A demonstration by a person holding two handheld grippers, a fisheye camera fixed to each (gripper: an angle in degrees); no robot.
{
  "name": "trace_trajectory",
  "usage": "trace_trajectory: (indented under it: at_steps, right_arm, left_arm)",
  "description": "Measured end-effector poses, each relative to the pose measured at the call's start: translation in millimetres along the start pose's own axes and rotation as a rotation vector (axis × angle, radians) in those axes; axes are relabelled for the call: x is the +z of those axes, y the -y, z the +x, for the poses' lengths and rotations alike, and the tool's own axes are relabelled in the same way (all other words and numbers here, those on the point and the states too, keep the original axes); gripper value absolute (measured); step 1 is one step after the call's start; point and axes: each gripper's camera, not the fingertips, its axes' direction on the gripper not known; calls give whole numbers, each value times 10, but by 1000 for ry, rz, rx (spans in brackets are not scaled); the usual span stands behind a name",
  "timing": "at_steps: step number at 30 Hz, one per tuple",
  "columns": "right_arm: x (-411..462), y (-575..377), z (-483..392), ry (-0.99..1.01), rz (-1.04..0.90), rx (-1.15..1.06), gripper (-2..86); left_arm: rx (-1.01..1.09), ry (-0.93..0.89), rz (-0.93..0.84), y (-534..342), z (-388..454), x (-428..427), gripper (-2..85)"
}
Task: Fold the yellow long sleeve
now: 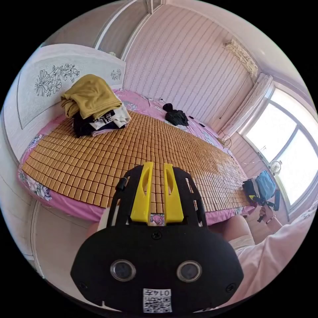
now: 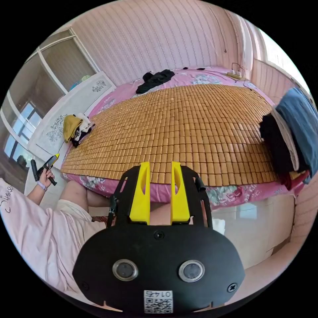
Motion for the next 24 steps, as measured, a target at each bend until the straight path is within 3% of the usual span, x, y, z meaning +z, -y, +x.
trace_trajectory:
  at_steps: [7,12,16,24]
  right_arm:
    - [1463,1148,-2163,260,-124,-543,109]
    - [2215,1694,-3516,253,-101,-815,115]
    - [2803,2035,-4463,240,-46,-1023,126]
    - [4072,2238,-5981,166,-150,-1142,138]
  left_arm:
    - [-76,20,61,202,-612,-271,75]
    - [-108,42,90,526,-1046,-293,78]
    - [-94,168,124,973,-1434,-196,79]
    - [-114,161,133,1554,-2068,184,94]
